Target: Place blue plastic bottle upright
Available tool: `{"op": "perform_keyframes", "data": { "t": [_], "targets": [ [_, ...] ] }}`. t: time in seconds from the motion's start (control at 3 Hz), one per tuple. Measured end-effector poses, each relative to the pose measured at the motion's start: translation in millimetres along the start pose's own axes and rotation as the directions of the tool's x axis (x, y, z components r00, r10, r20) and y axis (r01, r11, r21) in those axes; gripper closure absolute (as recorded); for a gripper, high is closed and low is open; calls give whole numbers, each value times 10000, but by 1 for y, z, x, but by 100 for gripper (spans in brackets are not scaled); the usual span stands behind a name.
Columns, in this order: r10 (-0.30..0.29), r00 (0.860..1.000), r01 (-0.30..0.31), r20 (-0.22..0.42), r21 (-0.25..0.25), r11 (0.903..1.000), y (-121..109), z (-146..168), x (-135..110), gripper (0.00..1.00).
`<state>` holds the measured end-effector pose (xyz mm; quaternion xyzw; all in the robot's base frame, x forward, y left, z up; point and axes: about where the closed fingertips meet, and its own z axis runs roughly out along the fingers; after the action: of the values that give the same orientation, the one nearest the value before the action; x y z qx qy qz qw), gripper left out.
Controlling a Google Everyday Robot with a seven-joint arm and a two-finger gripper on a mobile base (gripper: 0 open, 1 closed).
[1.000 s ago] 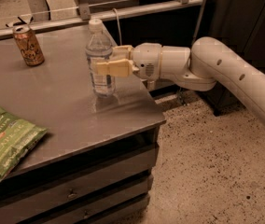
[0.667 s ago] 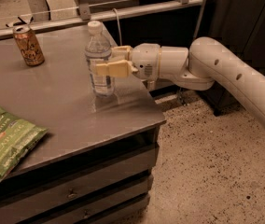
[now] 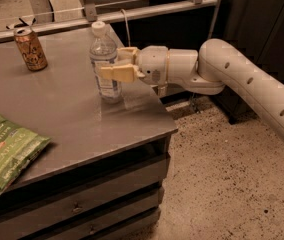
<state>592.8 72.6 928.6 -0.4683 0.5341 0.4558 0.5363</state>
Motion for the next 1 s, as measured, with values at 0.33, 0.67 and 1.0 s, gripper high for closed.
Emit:
{"op": "perform_keyframes", "data": {
  "t": [0.33, 0.67, 1.0],
  "targets": [
    [-59, 10000, 60, 41, -66, 10000, 2, 4, 5, 13],
    [-73, 10000, 73, 52, -72, 9999, 5, 7, 9, 0],
    [-112, 9999, 112, 15, -1, 9999, 8, 5, 11, 0]
  ]
}}
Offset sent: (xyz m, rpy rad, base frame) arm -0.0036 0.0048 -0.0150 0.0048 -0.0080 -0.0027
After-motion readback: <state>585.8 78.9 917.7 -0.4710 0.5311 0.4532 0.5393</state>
